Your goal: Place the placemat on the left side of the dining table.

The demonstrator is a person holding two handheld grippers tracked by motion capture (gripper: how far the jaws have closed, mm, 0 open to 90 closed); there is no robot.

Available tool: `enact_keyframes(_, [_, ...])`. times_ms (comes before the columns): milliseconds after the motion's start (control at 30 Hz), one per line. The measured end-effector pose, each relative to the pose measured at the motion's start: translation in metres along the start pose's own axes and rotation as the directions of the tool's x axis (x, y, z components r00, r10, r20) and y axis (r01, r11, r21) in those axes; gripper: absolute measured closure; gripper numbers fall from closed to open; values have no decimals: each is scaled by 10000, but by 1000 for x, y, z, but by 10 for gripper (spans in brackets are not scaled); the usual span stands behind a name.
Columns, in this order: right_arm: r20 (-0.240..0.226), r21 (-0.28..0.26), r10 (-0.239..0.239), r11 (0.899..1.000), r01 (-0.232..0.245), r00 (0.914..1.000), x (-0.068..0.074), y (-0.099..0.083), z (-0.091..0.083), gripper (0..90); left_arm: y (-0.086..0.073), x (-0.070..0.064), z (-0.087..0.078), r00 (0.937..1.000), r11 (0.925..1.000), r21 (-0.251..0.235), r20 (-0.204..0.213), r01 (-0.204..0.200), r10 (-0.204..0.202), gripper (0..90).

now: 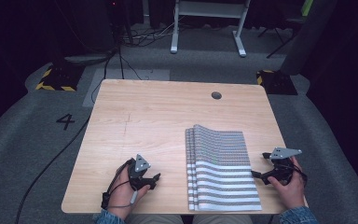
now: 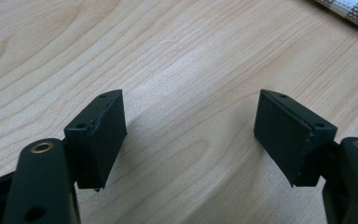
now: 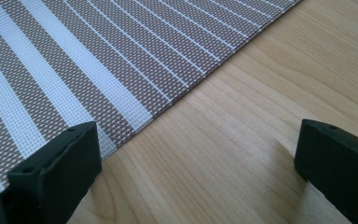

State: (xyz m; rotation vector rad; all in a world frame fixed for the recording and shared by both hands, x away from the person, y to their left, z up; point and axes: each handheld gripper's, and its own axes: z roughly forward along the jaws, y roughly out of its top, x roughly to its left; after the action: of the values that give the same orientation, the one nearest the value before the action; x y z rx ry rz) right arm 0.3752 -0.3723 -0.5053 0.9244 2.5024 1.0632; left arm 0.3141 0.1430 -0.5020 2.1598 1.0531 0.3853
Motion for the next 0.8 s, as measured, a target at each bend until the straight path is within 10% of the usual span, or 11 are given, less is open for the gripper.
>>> enact_keyframes(300, [309,-132,249,9996,-245,9992,1,-2,-4,74,11,-2,-14,9973,9979,-251,434,596,-585,401])
enact_keyframes(800, [325,-141,249,9996,-245,9992,1,-2,-4,75,73,-41,-23,9839,9944,-1001,1718,-328,497,377])
